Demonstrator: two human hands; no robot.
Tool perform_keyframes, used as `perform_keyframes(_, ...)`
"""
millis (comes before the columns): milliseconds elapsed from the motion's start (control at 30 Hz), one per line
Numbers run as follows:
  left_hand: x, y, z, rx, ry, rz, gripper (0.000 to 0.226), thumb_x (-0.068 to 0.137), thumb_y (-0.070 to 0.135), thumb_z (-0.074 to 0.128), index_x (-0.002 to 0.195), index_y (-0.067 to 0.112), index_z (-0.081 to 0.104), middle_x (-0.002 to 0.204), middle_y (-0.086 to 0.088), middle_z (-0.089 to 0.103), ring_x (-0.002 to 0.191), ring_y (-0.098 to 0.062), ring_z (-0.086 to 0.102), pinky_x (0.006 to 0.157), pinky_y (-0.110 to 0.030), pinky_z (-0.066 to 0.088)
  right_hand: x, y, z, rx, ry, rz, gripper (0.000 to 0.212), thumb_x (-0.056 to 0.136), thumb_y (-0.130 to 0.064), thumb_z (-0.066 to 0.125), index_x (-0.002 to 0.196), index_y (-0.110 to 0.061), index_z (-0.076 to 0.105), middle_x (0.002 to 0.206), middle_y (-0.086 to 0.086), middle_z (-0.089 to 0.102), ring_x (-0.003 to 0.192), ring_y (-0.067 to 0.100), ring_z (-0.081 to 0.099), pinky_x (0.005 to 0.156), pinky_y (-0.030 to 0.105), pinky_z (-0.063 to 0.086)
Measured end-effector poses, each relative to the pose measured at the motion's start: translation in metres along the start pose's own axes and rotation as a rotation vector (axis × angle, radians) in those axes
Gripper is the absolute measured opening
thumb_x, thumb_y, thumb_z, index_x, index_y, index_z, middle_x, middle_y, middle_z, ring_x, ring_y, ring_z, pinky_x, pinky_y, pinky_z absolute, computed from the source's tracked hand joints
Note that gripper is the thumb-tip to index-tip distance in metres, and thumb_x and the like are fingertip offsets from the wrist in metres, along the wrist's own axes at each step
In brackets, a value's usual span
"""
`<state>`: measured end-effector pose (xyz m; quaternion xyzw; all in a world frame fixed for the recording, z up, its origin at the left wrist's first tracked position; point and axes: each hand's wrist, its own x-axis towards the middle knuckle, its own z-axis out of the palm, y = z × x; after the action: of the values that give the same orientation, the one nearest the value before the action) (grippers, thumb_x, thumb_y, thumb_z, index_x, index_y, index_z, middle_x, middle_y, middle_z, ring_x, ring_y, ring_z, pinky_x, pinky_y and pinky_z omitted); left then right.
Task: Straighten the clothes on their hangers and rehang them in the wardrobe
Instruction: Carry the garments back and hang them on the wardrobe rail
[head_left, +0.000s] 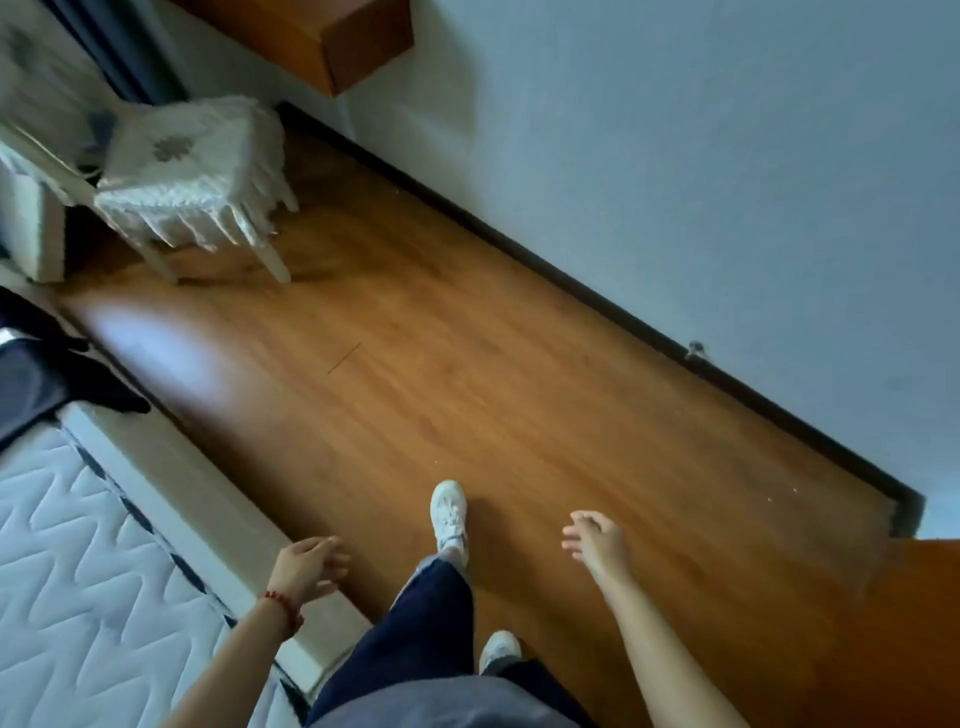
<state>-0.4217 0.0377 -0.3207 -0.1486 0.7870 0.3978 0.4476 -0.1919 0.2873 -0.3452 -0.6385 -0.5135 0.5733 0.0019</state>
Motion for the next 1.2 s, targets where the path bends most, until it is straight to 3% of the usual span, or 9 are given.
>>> perform_keyframes(167, 0.049, 0.037, -0.022, -0.154, 0.070, -0.084, 0.020, 0.092, 0.015, 0.050, 0.100, -0.001, 0.059, 0.081, -0.015, 0.061, 0.073, -0.025, 0.057, 0.063, -0.031, 0.045, 0.065, -0.088, 0.050, -0.075, -0.045, -0.055, 0.019, 0.095, -0.014, 0.046, 0.103, -0.003, 0.058, 0.070, 0.002, 0.060, 0.037, 0.000, 0.056, 0.046, 0.020, 0.041)
perform_keyframes(333, 0.090, 0.111, -0.046, -0.253, 0.091, -0.088, 0.018, 0.092, 0.013, 0.049, 0.099, -0.001, 0.059, 0.074, -0.013, 0.059, 0.064, -0.022, 0.055, 0.058, -0.029, 0.045, 0.096, -0.178, 0.094, -0.162, -0.097, -0.089, 0.013, 0.095, -0.014, 0.045, 0.098, -0.008, 0.056, 0.076, 0.005, 0.061, 0.061, 0.016, 0.059, 0.055, 0.026, 0.044)
perform_keyframes(433, 0.120, 0.162, -0.063, -0.259, 0.120, -0.041, 0.018, 0.092, 0.015, 0.049, 0.100, 0.003, 0.060, 0.074, -0.009, 0.061, 0.064, -0.020, 0.056, 0.061, -0.028, 0.045, 0.118, -0.224, 0.120, -0.205, -0.123, -0.127, 0.015, 0.095, -0.012, 0.045, 0.101, -0.006, 0.057, 0.077, 0.007, 0.061, 0.062, 0.017, 0.059, 0.056, 0.026, 0.044)
perform_keyframes(567, 0.154, 0.223, -0.088, -0.306, 0.156, 0.008, 0.014, 0.092, 0.016, 0.049, 0.091, 0.007, 0.060, 0.072, -0.007, 0.061, 0.062, -0.017, 0.057, 0.043, -0.018, 0.045, 0.152, -0.270, 0.158, -0.273, -0.156, -0.117, 0.021, 0.095, -0.012, 0.045, 0.106, 0.001, 0.058, 0.073, 0.005, 0.060, 0.061, 0.019, 0.058, 0.056, 0.028, 0.043)
perform_keyframes(633, 0.171, 0.244, -0.101, -0.351, 0.169, 0.004, 0.014, 0.092, 0.017, 0.051, 0.093, 0.007, 0.061, 0.073, -0.008, 0.061, 0.062, -0.017, 0.058, 0.046, -0.021, 0.045, 0.170, -0.294, 0.180, -0.311, -0.189, -0.096, 0.022, 0.095, -0.011, 0.044, 0.108, 0.002, 0.057, 0.073, 0.005, 0.059, 0.062, 0.020, 0.057, 0.056, 0.027, 0.043)
perform_keyframes(800, 0.216, 0.273, -0.134, -0.477, 0.241, -0.067, 0.012, 0.091, 0.014, 0.051, 0.090, 0.006, 0.060, 0.071, -0.010, 0.060, 0.061, -0.020, 0.056, 0.057, -0.027, 0.045, 0.216, -0.374, 0.254, -0.393, -0.280, -0.131, 0.016, 0.095, -0.009, 0.044, 0.103, -0.002, 0.056, 0.080, 0.013, 0.060, 0.060, 0.019, 0.055, 0.055, 0.027, 0.041)
perform_keyframes(1033, 0.253, 0.295, -0.188, -0.750, 0.374, -0.255, 0.016, 0.091, 0.007, 0.049, 0.076, 0.004, 0.056, 0.063, -0.012, 0.053, 0.035, -0.011, 0.047, 0.032, -0.013, 0.033, 0.249, -0.512, 0.382, -0.629, -0.455, -0.284, 0.017, 0.094, -0.013, 0.045, 0.097, -0.004, 0.060, 0.073, 0.003, 0.060, 0.061, 0.019, 0.058, 0.054, 0.025, 0.043)
perform_keyframes(1200, 0.273, 0.315, -0.229, -0.883, 0.456, -0.300, 0.016, 0.090, 0.008, 0.050, 0.076, 0.005, 0.057, 0.064, -0.011, 0.054, 0.028, -0.006, 0.047, 0.031, -0.011, 0.032, 0.243, -0.588, 0.481, -0.754, -0.565, -0.390, 0.020, 0.094, -0.013, 0.046, 0.100, -0.002, 0.061, 0.074, 0.007, 0.061, 0.058, 0.016, 0.057, 0.052, 0.023, 0.042)
